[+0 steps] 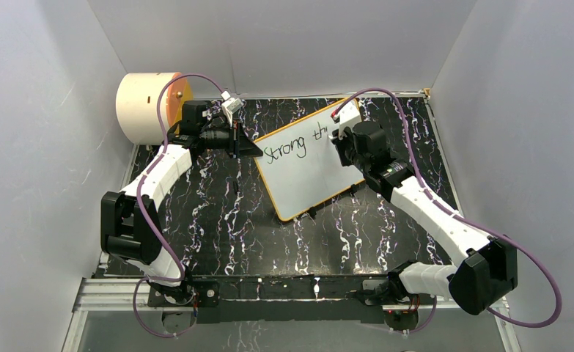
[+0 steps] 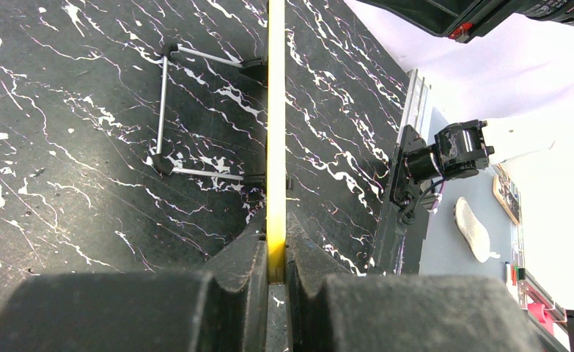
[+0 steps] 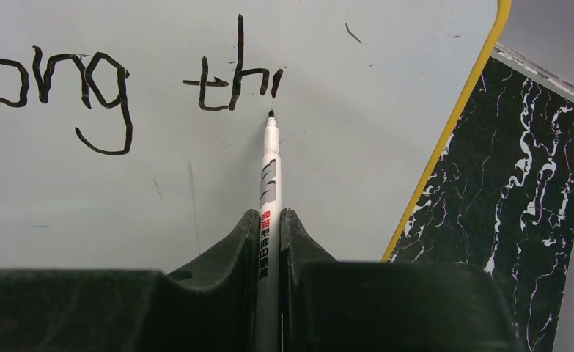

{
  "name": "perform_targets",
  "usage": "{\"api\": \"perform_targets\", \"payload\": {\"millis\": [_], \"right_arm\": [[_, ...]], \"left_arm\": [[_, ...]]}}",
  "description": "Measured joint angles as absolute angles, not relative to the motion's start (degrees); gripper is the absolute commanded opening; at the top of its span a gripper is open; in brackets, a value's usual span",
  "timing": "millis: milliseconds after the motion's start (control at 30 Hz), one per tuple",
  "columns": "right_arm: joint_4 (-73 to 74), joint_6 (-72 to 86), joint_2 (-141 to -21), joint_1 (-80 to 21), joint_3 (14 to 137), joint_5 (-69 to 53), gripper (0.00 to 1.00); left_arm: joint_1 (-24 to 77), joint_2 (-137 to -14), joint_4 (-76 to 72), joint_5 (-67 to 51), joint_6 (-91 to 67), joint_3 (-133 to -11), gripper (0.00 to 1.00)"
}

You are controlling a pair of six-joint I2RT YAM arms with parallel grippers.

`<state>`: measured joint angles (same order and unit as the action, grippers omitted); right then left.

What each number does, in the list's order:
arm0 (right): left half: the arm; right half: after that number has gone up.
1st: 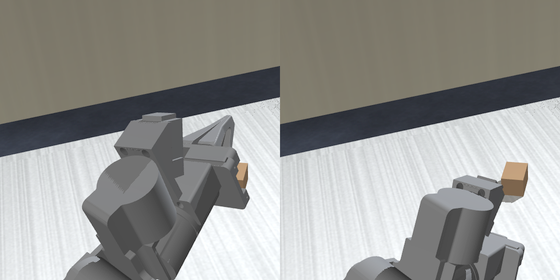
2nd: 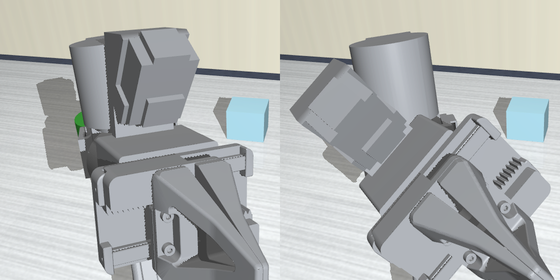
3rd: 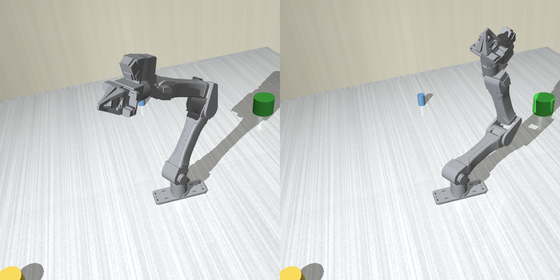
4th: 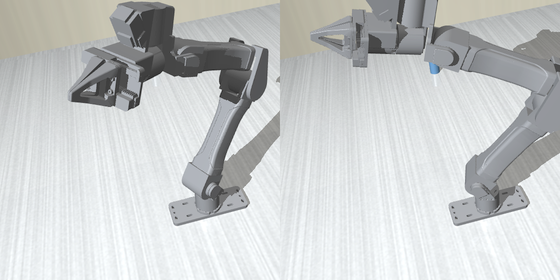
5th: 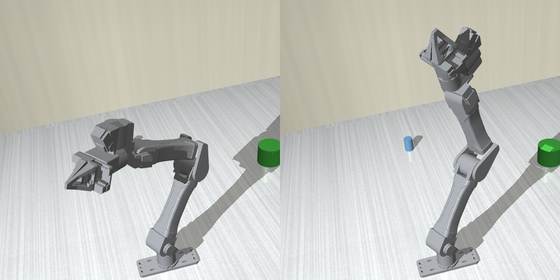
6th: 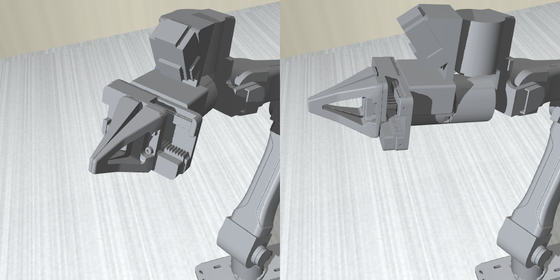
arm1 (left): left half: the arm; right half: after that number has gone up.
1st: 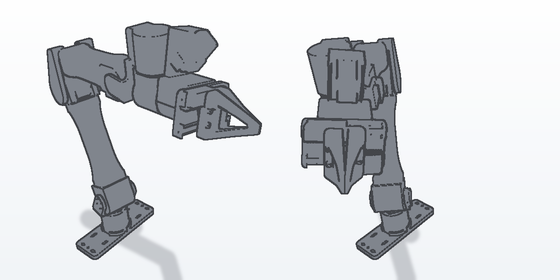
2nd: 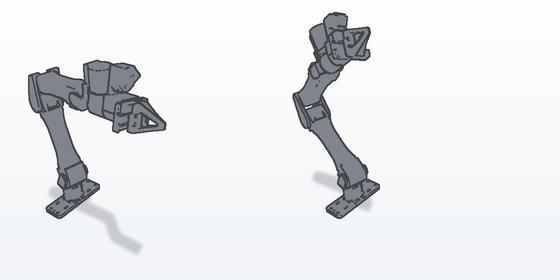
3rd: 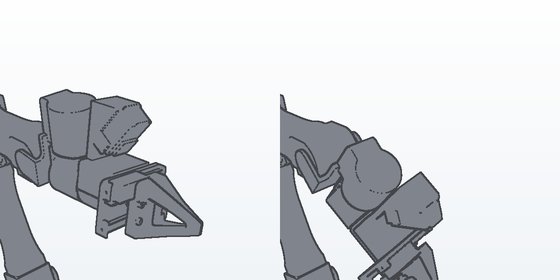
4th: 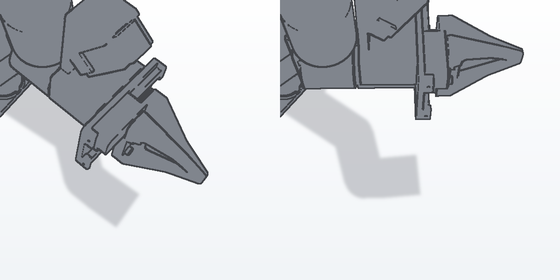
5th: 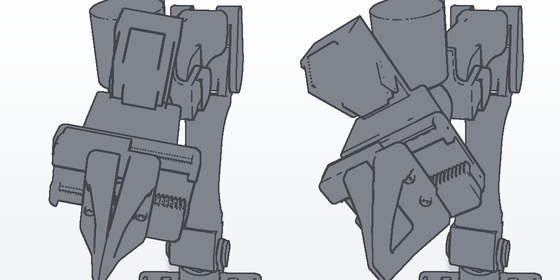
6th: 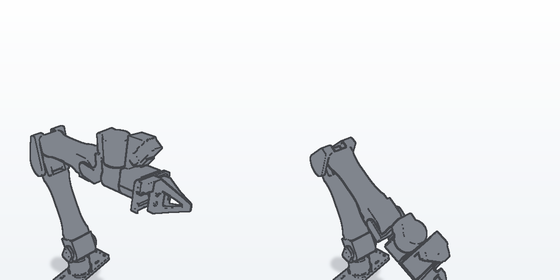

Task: Write a sentence on the whiteboard

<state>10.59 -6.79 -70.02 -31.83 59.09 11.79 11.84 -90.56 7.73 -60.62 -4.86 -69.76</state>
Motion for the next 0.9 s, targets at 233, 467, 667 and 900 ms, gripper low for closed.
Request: {"api": "perform_targets", "payload": {"millis": [233,467,667,900], "right_arm": [[9.85,-6.61,-70.08,-31.83,59.09,11.79,0.00],[8.80,-6.63,-70.26,-31.75,59.11,11.81,0.00],[8.38,-6.66,-70.61,-31.46,59.18,11.81,0.00],[7.86,-6.66,-70.65,-31.14,59.27,11.81,0.00]], "left_arm": [[11.84,-90.56,7.73,-60.64,-4.84,-69.76,0.00],[11.84,-90.56,7.73,-60.64,-4.89,-69.76,0.00],[11.84,-90.56,7.75,-60.62,-4.97,-69.76,0.00],[11.84,-90.56,7.75,-60.62,-4.95,-69.76,0.00]]}}
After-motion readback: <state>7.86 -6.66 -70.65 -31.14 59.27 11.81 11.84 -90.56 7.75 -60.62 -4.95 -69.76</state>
